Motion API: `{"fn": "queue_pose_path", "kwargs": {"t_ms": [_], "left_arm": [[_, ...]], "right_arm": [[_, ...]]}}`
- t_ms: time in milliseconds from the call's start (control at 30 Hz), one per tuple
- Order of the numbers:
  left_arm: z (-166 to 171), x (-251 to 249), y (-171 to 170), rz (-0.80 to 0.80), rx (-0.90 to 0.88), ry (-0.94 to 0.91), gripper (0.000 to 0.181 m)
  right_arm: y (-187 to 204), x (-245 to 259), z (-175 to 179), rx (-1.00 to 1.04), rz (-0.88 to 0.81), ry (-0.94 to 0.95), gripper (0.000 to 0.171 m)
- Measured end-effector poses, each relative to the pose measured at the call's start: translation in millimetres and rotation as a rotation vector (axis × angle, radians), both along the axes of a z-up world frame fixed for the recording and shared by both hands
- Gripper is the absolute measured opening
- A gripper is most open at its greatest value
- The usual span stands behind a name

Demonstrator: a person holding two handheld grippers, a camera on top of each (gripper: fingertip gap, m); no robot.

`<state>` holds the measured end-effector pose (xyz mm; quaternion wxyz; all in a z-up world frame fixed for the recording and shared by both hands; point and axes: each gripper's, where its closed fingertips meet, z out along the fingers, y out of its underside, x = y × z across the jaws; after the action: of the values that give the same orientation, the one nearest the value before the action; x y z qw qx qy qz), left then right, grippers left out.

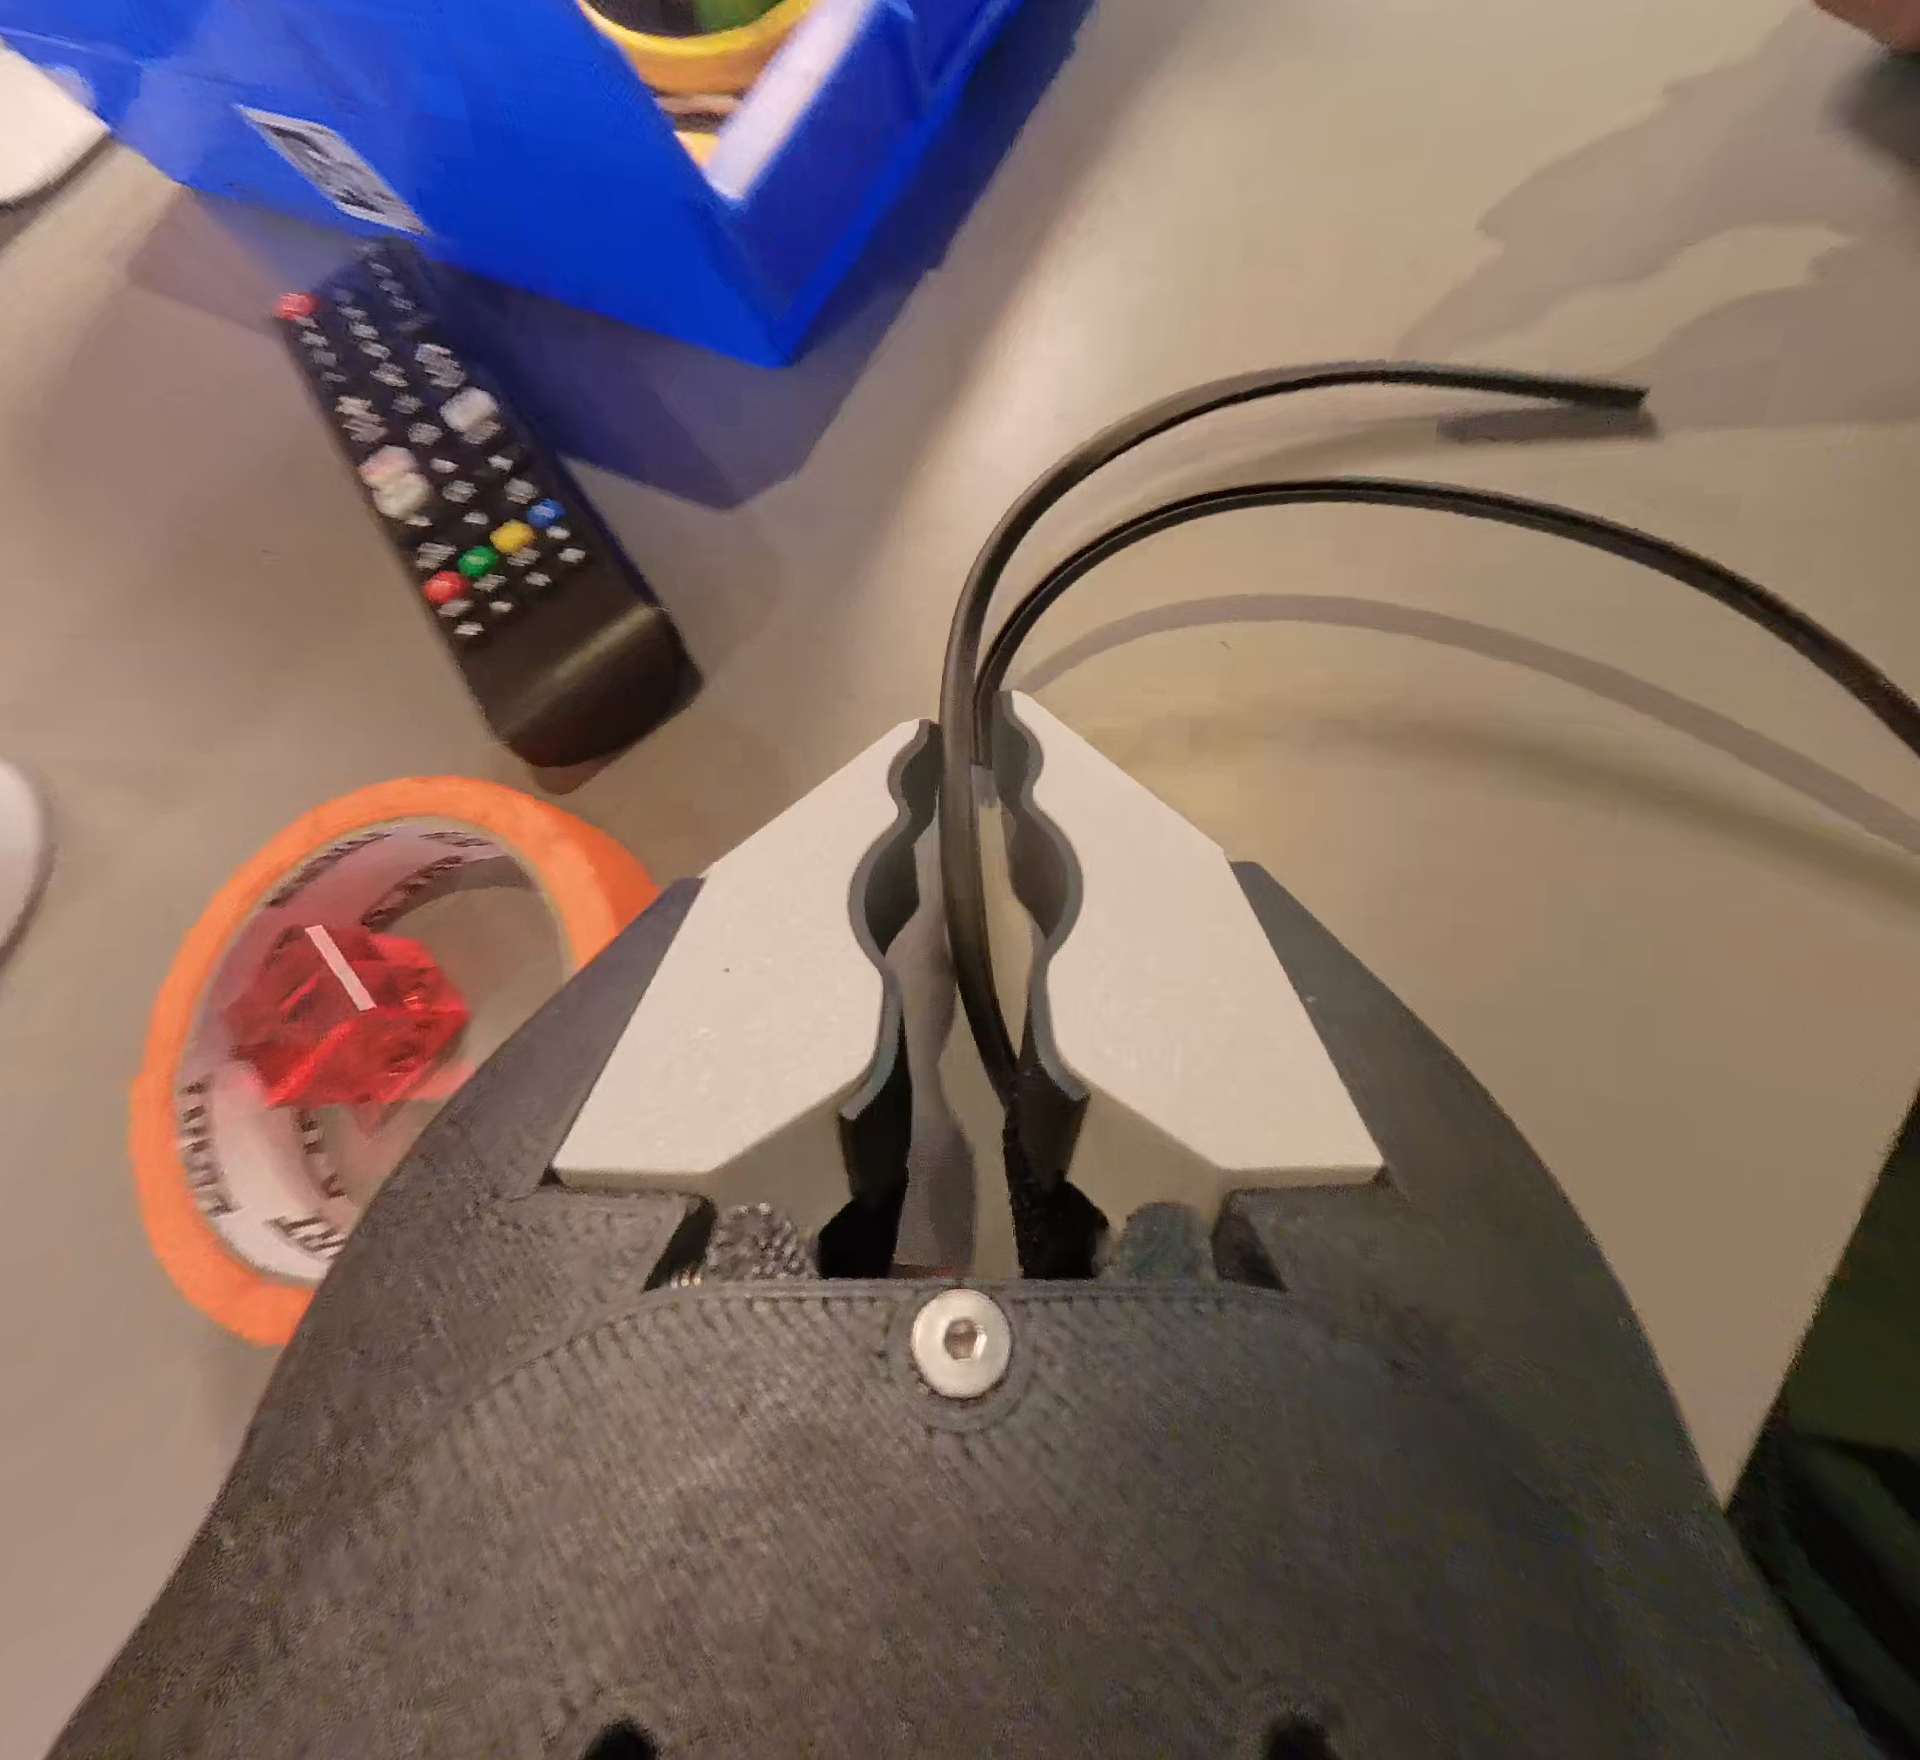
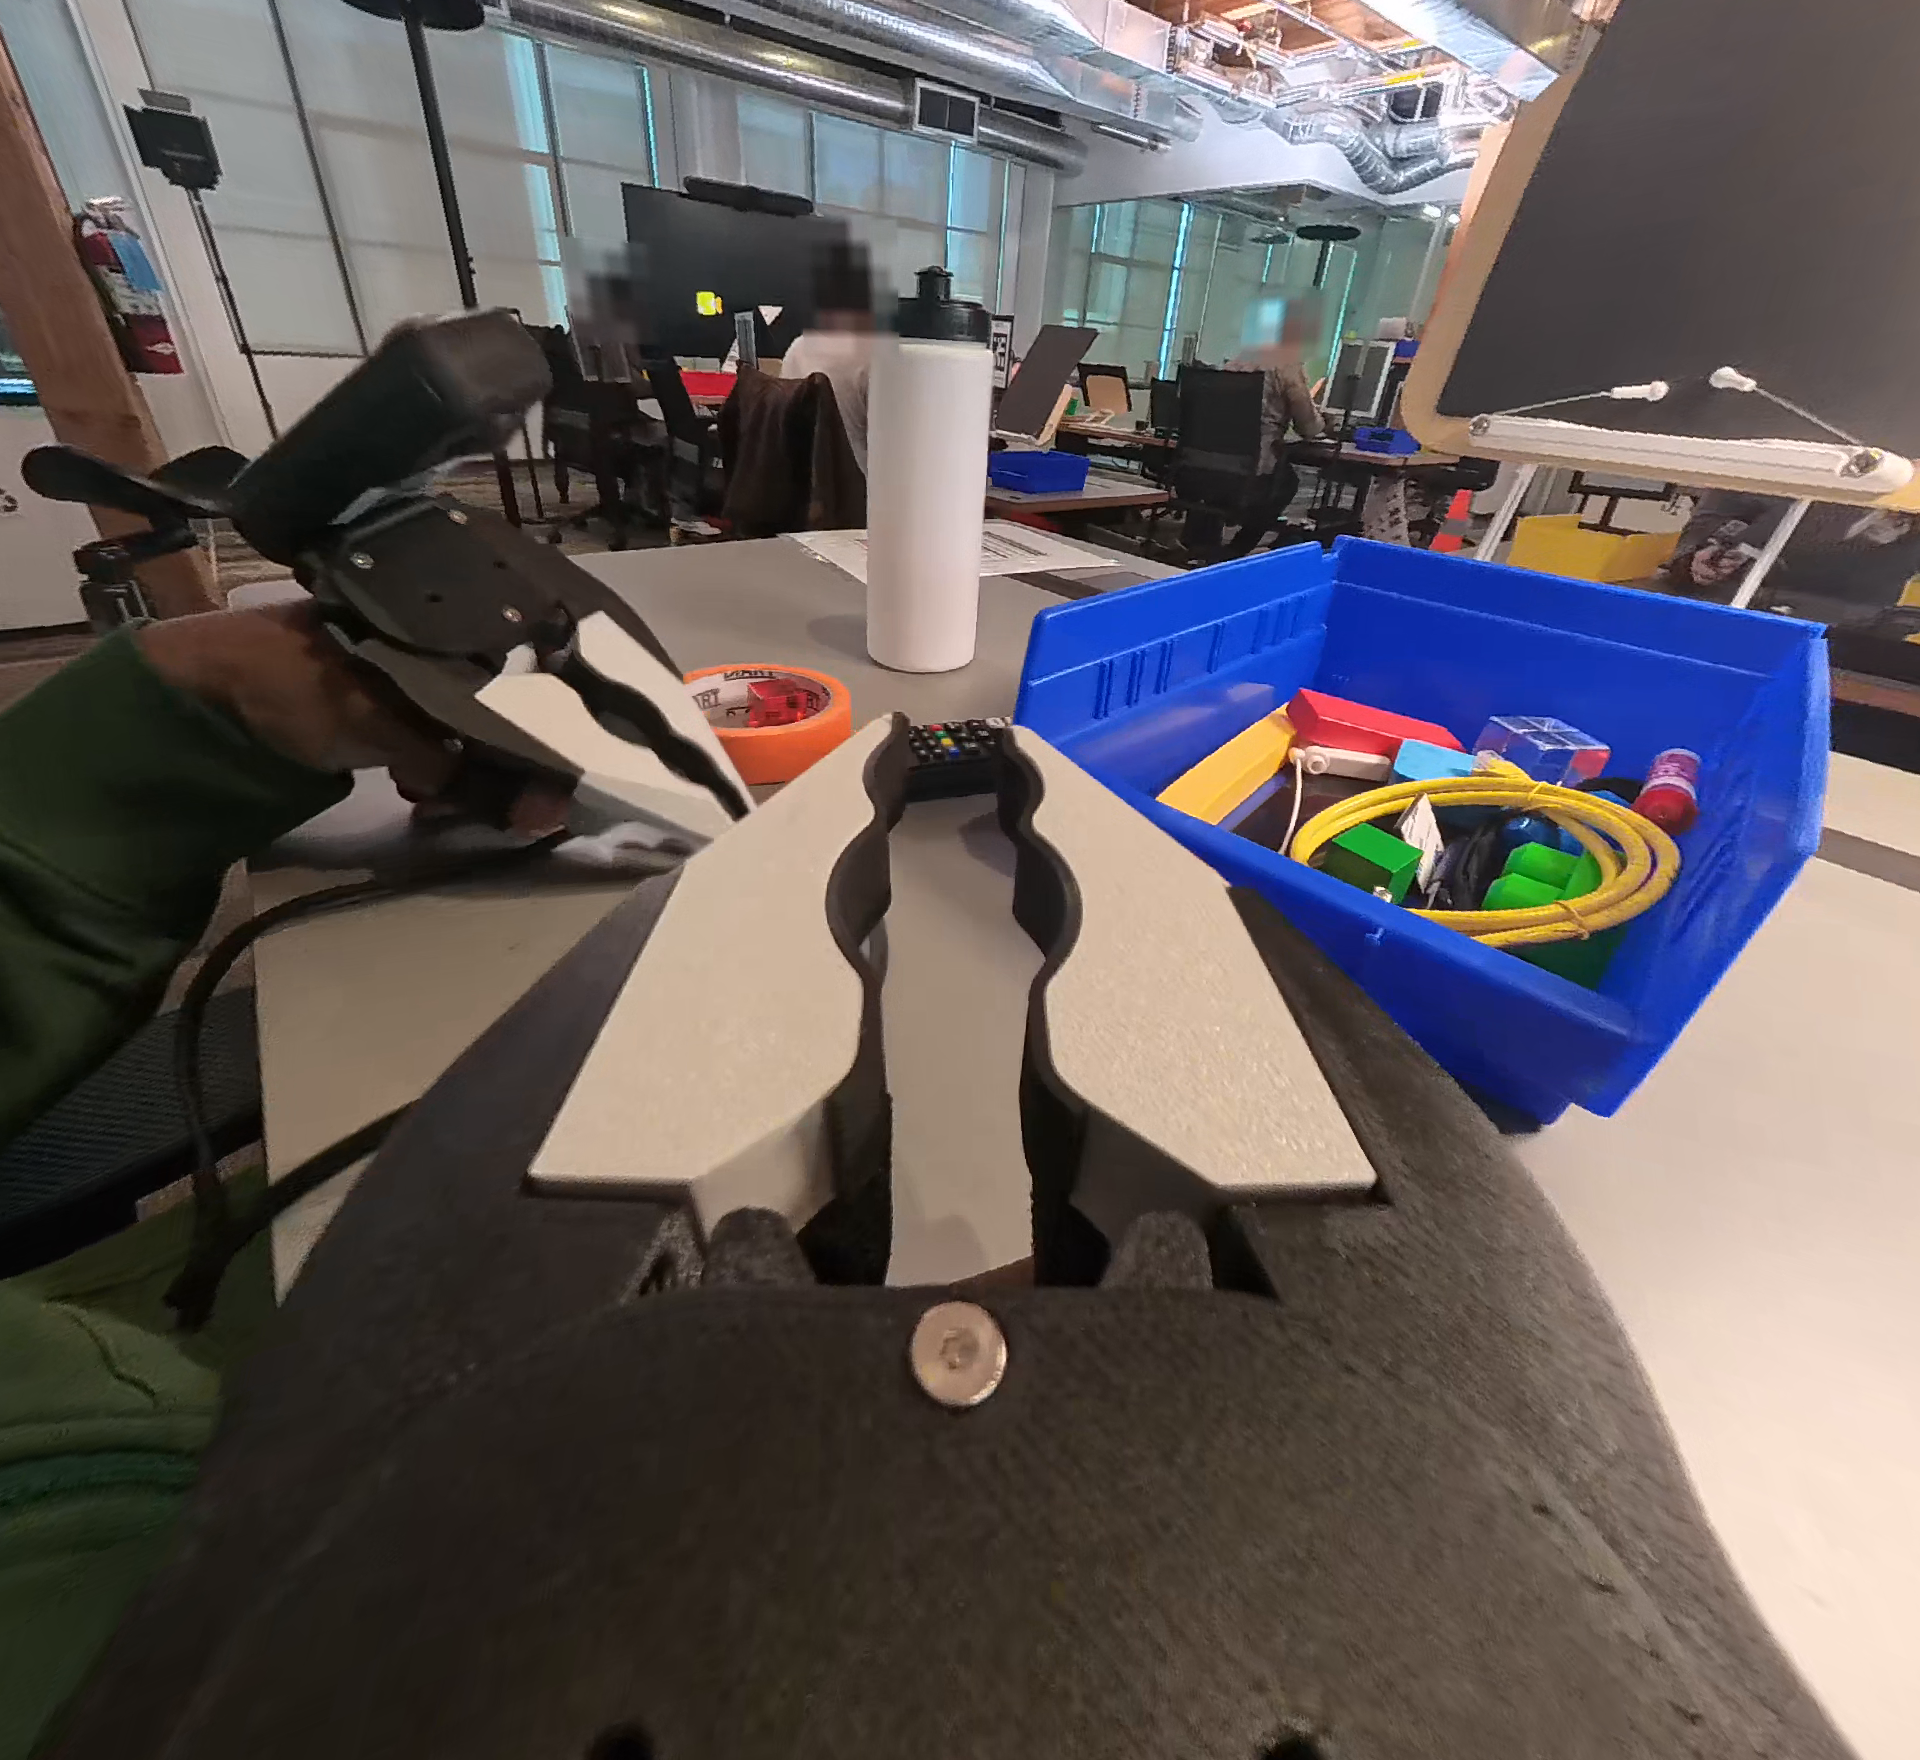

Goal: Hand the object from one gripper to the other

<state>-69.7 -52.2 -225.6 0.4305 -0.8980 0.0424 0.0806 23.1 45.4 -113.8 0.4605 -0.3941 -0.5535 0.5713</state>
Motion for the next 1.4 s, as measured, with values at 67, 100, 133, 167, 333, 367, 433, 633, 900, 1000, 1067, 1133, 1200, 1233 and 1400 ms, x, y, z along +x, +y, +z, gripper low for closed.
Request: {"fn": "queue_pose_path", "kwargs": {"t_ms": [67, 100, 133, 167, 333, 367, 433, 633, 900, 1000, 1067, 1133, 1200, 1233, 1400], "left_arm": [[18.2, -11.7, -1.0, 0.041, 0.086, 0.022, 0.011], [29.7, -18.3, -2.6, 0.065, 0.133, 0.038, 0.011], [41.8, -24.5, -4.6, 0.088, 0.179, 0.058, 0.011], [54.3, -31.4, -7.6, 0.114, 0.222, 0.082, 0.011], [109.2, -77.5, -35.0, 0.295, 0.354, 0.201, 0.009], [118.0, -87.2, -42.0, 0.327, 0.377, 0.214, 0.000], [133.5, -102.4, -53.4, 0.360, 0.435, 0.203, 0.000], [130.8, -140.6, -71.8, 0.420, 0.481, 0.097, 0.000], [79.8, -65.0, -29.8, 0.045, 0.336, 0.112, 0.031], [59.4, -34.8, -23.4, -0.118, 0.237, 0.120, 0.041], [51.0, -14.1, -24.5, -0.226, 0.217, 0.065, 0.043], [45.1, -0.3, -29.0, -0.294, 0.203, 0.008, 0.044], [37.2, 1.0, -33.1, -0.307, 0.172, 0.003, 0.043], [31.3, -1.0, -34.3, -0.300, 0.145, 0.010, 0.042], [-5.0, -12.9, -35.2, -0.255, -0.023, 0.069, 0.034]], "right_arm": [[2.5, 0.1, -0.1, 0.002, -0.007, 0.001, 0.017], [3.3, 0.1, -0.1, 0.003, -0.009, 0.001, 0.017], [4.0, 0.0, -0.1, 0.003, -0.010, 0.000, 0.016], [4.6, 0.0, -0.1, 0.003, -0.012, 0.001, 0.016], [11.1, -0.1, 0.1, -0.017, -0.018, -0.004, 0.017], [13.2, 0.2, 0.4, -0.032, -0.015, -0.006, 0.017], [17.5, 0.9, 0.7, -0.065, -0.007, -0.013, 0.017], [29.0, 2.7, 0.6, -0.096, -0.018, -0.019, 0.016], [26.6, 3.5, 0.8, -0.076, -0.016, -0.012, 0.016], [27.5, 5.1, 2.1, -0.083, -0.016, -0.003, 0.016], [27.9, 5.9, 2.5, -0.088, -0.014, 0.000, 0.016], [27.4, 6.3, 2.7, -0.086, -0.012, 0.002, 0.016], [26.3, 6.7, 2.8, -0.078, -0.011, 0.005, 0.016], [25.8, 6.8, 2.8, -0.075, -0.010, 0.006, 0.016], [23.9, 7.3, 2.8, -0.060, -0.010, 0.010, 0.016]]}}
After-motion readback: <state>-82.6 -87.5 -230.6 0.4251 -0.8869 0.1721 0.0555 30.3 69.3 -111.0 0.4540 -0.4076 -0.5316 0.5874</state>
